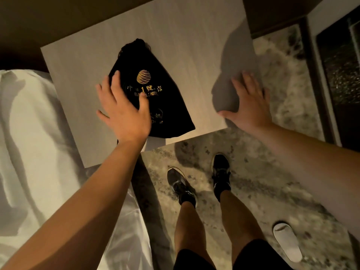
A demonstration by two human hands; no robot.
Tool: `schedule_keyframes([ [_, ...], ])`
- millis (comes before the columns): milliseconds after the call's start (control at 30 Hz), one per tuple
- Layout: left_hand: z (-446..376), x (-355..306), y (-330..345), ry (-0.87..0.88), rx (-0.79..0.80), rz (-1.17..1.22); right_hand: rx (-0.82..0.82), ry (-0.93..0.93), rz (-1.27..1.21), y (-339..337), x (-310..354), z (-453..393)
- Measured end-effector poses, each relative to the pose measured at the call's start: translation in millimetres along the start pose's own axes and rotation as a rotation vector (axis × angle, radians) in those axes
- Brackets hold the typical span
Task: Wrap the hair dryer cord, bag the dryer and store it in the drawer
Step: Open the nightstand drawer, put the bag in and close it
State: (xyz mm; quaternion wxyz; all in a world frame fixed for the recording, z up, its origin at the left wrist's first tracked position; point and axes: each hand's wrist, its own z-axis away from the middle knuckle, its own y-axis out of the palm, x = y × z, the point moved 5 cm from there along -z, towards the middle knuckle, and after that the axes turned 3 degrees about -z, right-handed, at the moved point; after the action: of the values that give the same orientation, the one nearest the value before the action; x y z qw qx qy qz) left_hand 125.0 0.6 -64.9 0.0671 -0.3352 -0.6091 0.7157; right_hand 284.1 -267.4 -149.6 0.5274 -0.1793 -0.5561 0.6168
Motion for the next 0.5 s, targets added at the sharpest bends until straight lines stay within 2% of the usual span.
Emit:
schedule_keyframes([
  [67,16.8,-29.6,12.6,0.217,0.073,-0.069,-0.064,0.194,-0.114,-3.9,-25.9,9.6],
  [167,47.9,-70.5,46.5,0.563,0.173,-0.137,-0.054,0.493,-0.572,3.4,-58.4,27.3],
  [233,65.0,-92.6,76.7,0.722,0.240,-0.164,-0.037,0.618,-0.778,11.7,-69.5,41.2],
  [300,72.6,-102.0,108.4,0.759,0.332,-0.197,-0.054,0.611,-0.802,16.7,-74.6,50.0],
  [367,75.0,-99.0,137.9,0.720,0.406,-0.267,-0.057,0.585,-0.828,19.3,-77.4,52.7],
  [500,80.8,-89.3,160.6,0.718,0.352,-0.348,-0.063,0.653,-0.975,27.2,-78.5,56.1],
])
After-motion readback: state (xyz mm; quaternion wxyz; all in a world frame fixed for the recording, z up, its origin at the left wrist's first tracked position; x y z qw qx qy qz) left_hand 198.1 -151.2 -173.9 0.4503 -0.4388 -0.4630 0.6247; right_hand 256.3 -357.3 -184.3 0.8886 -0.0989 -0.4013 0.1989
